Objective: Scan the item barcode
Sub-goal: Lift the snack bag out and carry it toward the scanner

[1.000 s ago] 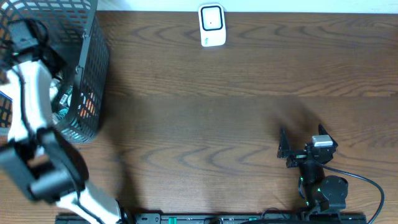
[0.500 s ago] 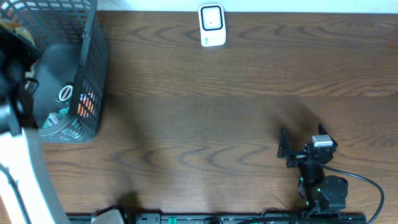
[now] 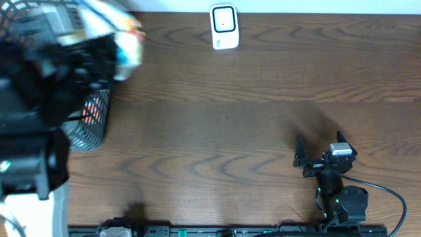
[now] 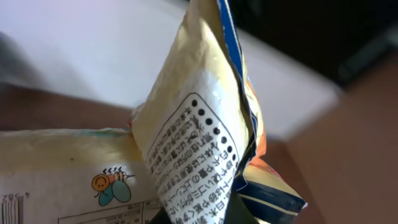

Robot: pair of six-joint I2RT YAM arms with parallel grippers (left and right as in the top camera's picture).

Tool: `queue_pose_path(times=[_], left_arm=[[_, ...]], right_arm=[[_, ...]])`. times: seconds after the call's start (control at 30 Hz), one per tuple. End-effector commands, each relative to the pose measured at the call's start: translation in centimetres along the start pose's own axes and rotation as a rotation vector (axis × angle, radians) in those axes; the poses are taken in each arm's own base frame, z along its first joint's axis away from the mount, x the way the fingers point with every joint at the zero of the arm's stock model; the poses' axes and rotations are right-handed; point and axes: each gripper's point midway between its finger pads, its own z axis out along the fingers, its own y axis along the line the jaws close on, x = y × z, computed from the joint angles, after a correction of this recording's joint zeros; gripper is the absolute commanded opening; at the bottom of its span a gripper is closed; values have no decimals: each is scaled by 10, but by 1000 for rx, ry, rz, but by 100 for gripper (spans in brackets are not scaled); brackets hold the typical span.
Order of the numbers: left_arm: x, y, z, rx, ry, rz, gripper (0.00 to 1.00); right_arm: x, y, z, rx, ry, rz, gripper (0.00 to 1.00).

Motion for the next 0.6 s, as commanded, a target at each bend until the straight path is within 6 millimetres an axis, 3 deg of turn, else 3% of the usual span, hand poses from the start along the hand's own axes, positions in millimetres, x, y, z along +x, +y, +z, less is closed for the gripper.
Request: queue_pose_path(times=[0.0, 0.1, 0.33, 0.57], left_arm=[[40, -38, 31, 151, 168, 96, 7], [78, -46, 63, 160, 301, 126, 7], [170, -35, 139, 31, 557, 170, 7], [251, -21, 193, -35, 740, 210, 7]], right_arm=[[1, -1, 0, 7, 0, -7, 99], [1, -1, 0, 7, 0, -7, 99], [1, -1, 0, 7, 0, -7, 99], [1, -1, 0, 7, 0, -7, 99]])
